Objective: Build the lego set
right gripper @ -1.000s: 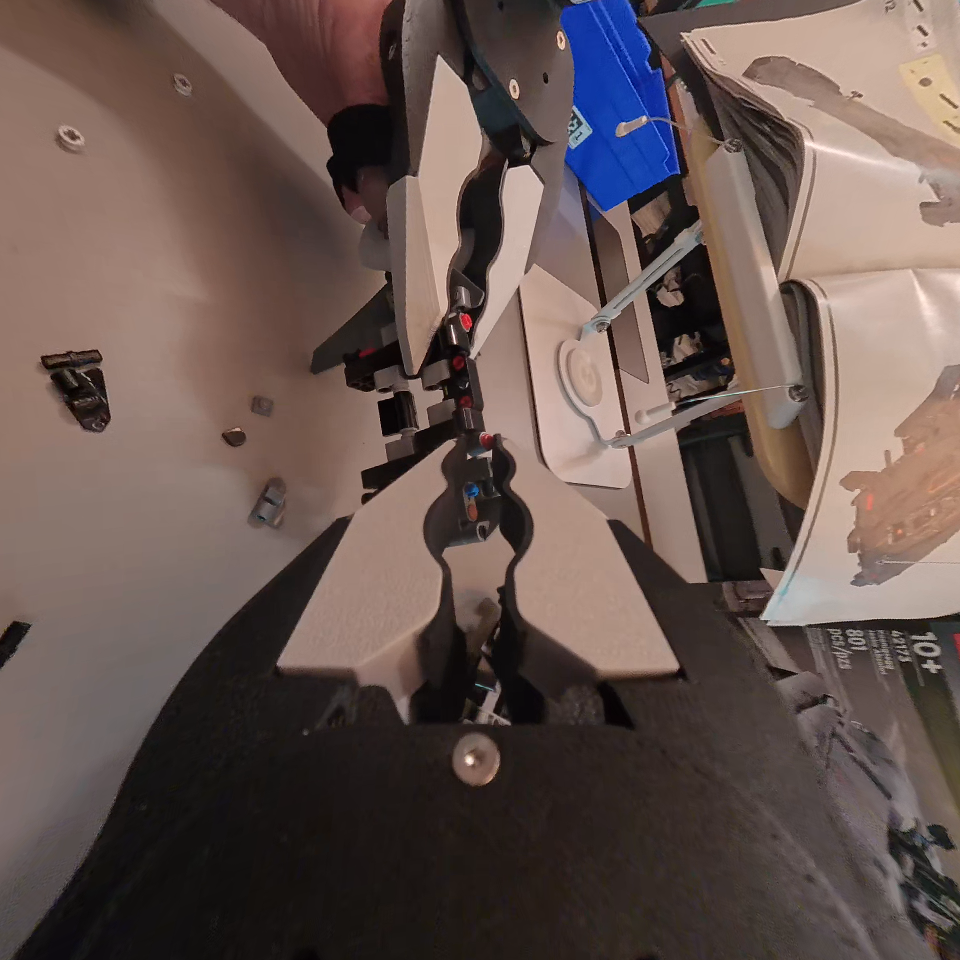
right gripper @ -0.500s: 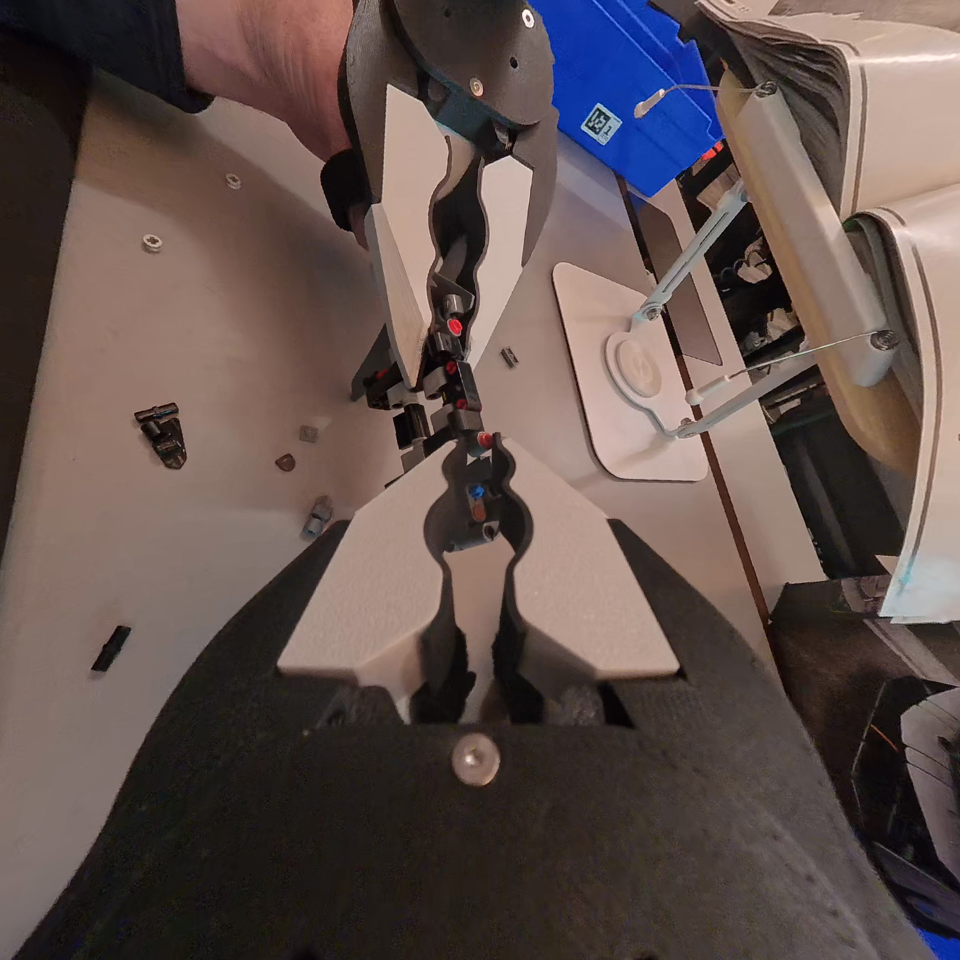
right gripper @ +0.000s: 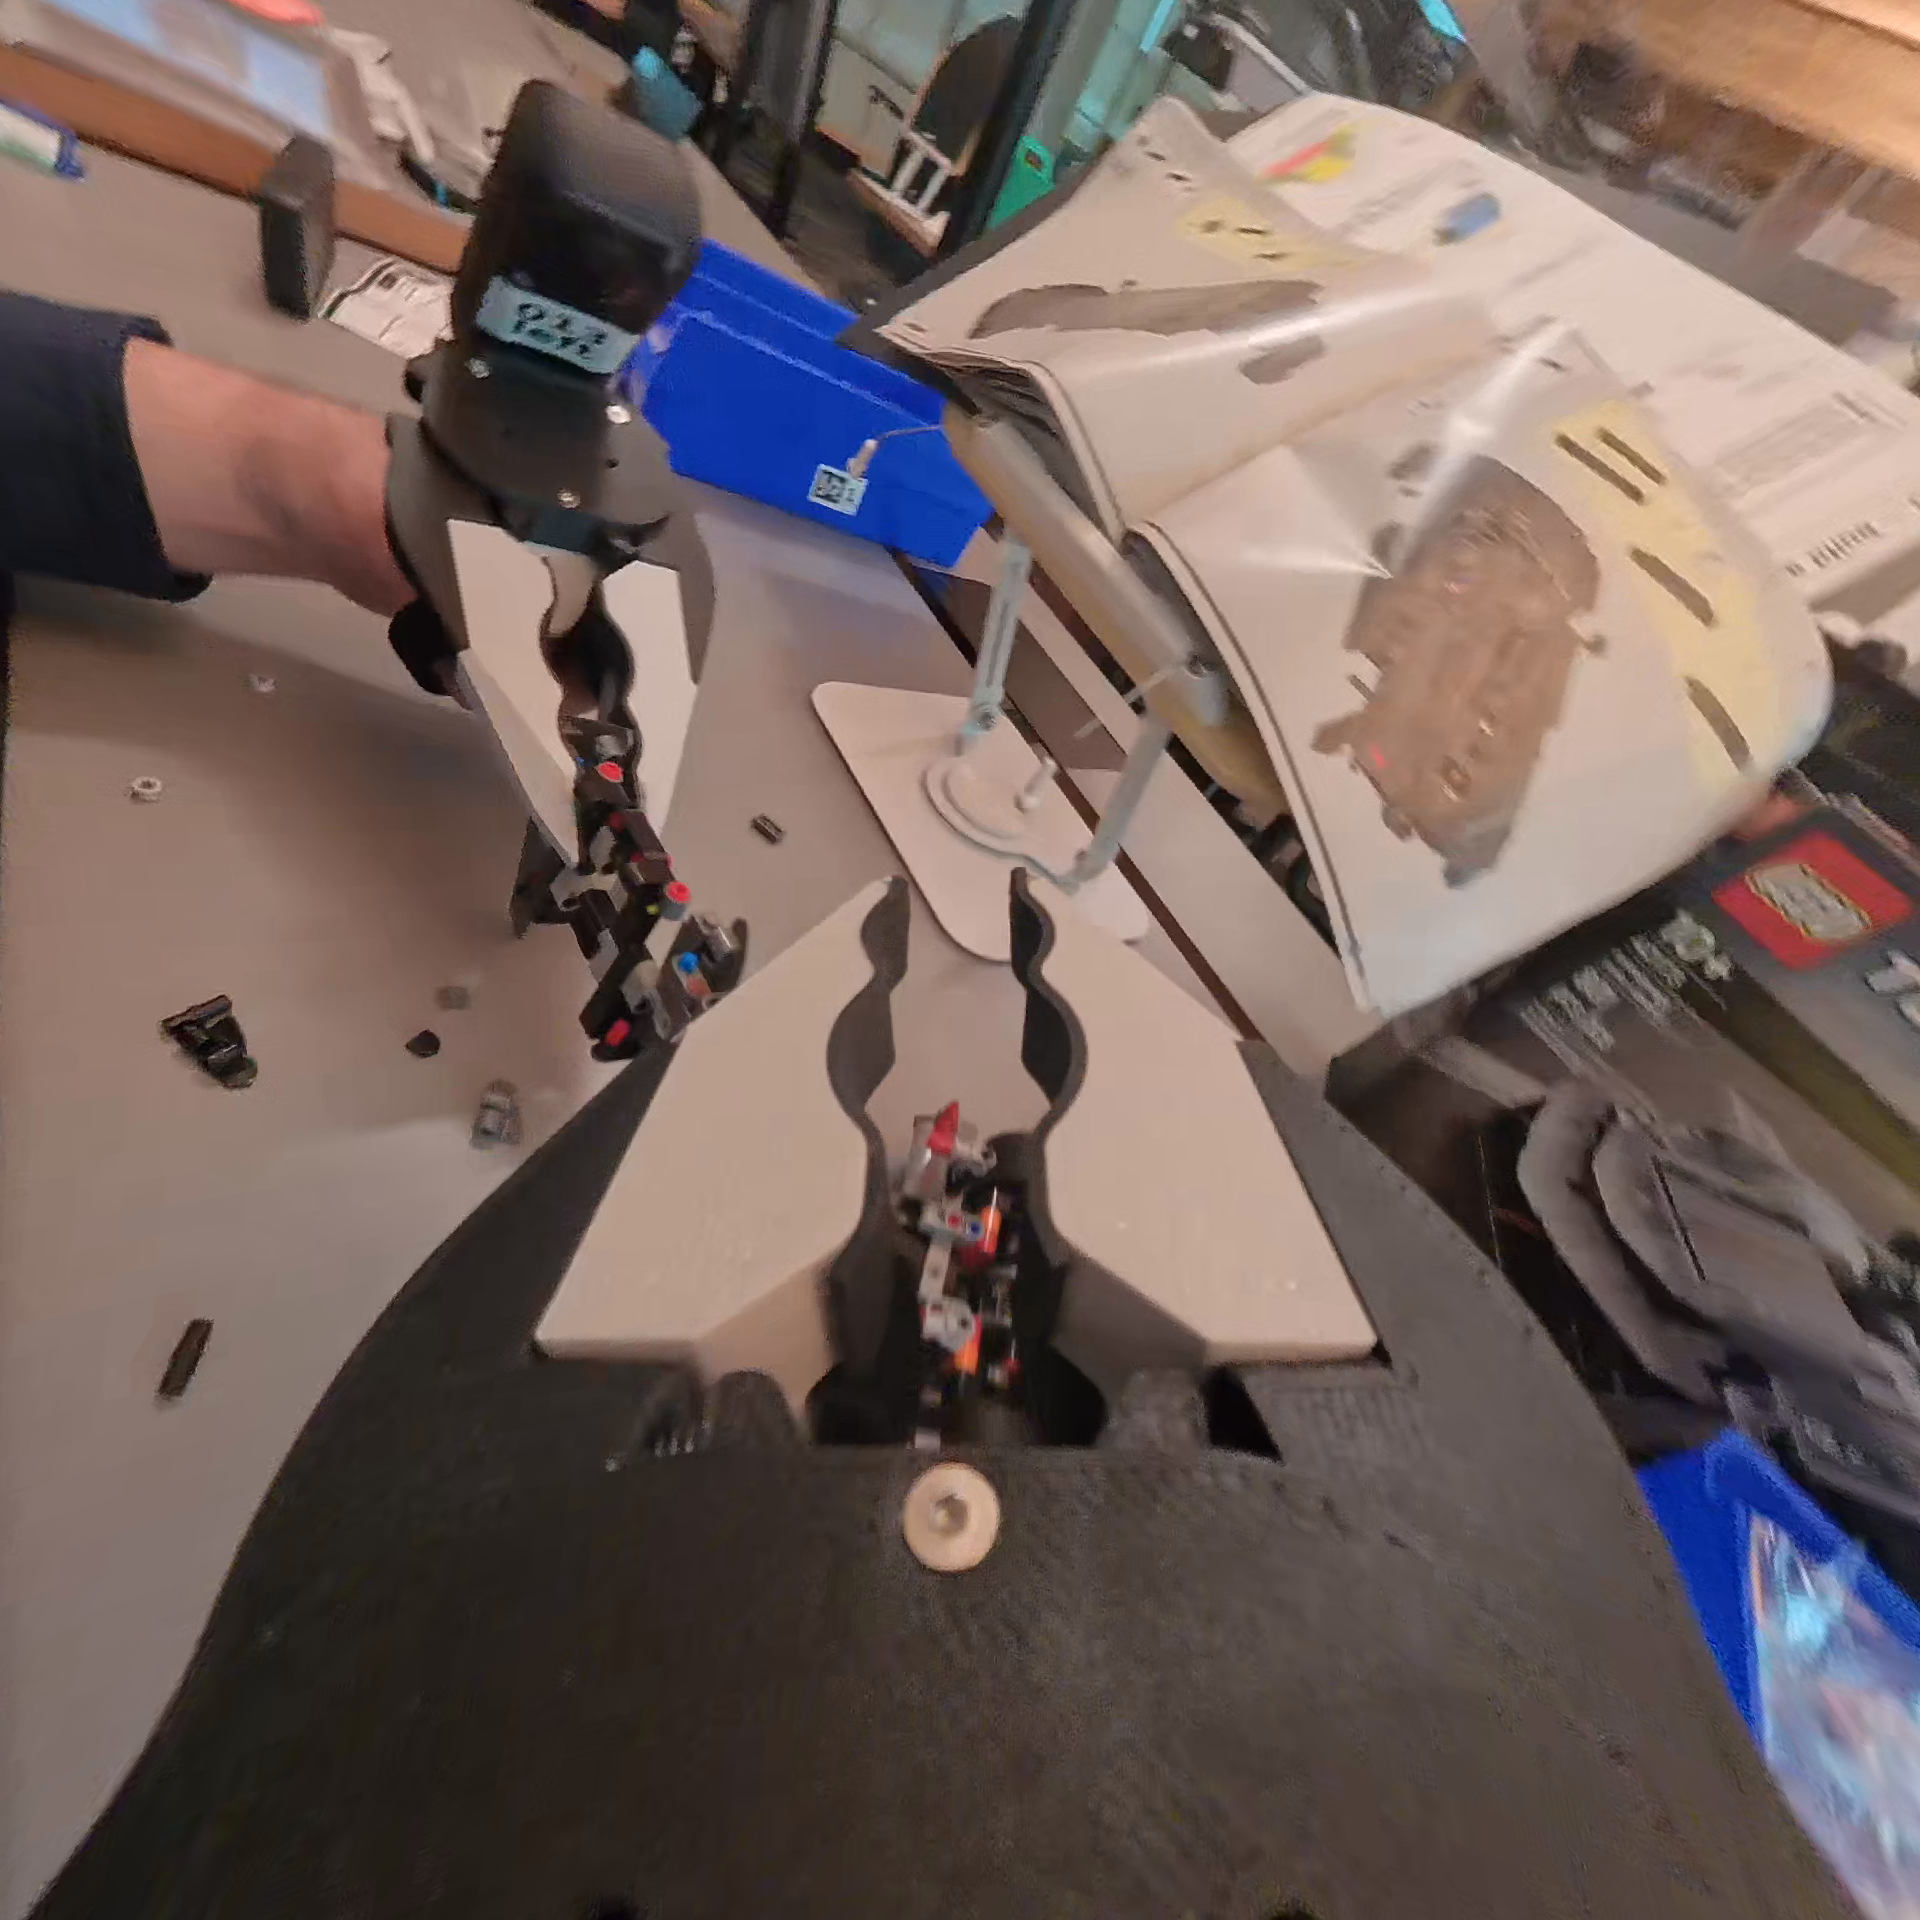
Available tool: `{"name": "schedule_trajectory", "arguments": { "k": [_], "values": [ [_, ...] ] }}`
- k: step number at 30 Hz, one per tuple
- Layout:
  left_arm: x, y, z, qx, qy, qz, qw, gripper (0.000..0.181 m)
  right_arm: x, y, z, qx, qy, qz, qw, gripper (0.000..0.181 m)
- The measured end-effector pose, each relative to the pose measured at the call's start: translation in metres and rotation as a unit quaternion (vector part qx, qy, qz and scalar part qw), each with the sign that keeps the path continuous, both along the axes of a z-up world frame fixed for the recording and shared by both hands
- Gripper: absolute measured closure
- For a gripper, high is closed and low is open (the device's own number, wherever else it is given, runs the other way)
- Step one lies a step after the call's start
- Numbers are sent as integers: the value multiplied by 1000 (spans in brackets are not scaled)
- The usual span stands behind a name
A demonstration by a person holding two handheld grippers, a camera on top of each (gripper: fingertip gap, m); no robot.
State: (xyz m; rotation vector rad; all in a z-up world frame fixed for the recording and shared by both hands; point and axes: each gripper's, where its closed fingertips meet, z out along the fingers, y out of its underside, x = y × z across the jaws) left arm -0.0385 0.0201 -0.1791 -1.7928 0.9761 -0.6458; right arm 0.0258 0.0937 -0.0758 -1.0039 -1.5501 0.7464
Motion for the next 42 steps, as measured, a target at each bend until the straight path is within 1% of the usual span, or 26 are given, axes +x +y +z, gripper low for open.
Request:
{"name": "schedule_trajectory", "arguments": {
  "k": [2,4,7,10,11,12,13,15,18,21,25,26,28,30,34,39,42],
  "values": [
    [0,0,0,0,0,-1,1000,168,19,10,-4,-27,-16,-22,999,162],
    [0,0,0,-2,-1,0,1000,168,37,21,-18,-46,-45,-56,996,166],
    [-1,1,0,-4,-2,1,1000,168,62,32,-63,-83,-128,-107,983,170],
    [0,1,0,-4,-1,1,1000,168,83,37,-119,-134,-224,-154,953,163],
    [0,1,0,-3,0,0,1000,168,89,41,-134,-139,-246,-171,944,161],
    [1,1,0,-3,0,-1,1000,168,96,47,-145,-139,-261,-195,935,164],
    [1,1,0,-4,-1,-1,1000,168,100,51,-155,-147,-276,-209,927,165],
    [1,1,0,-4,0,-2,1000,168,102,51,-170,-184,-296,-212,913,162],
    [1,1,0,-3,2,-2,1000,168,103,51,-182,-212,-315,-211,901,162],
    [2,0,0,-1,4,-3,1000,168,103,51,-183,-230,-312,-211,898,177],
    [2,0,0,0,4,-3,1000,168,104,53,-179,-156,-316,-212,911,177],
    [2,0,0,1,5,-3,1000,168,102,53,-175,-126,-311,-208,919,177],
    [2,0,0,1,5,-3,1000,168,100,56,-159,-17,-298,-212,931,177],
    [2,0,0,1,6,-4,1000,168,90,46,-139,75,-267,-185,943,177],
    [3,0,0,4,9,-5,1000,168,67,16,-99,173,-194,-140,955,177],
    [4,0,0,5,10,-4,1000,168,42,-6,-69,194,-159,-97,963,177],
    [4,0,0,5,10,-5,1000,168,24,-29,-53,171,-123,-42,977,178]
  ]
}}
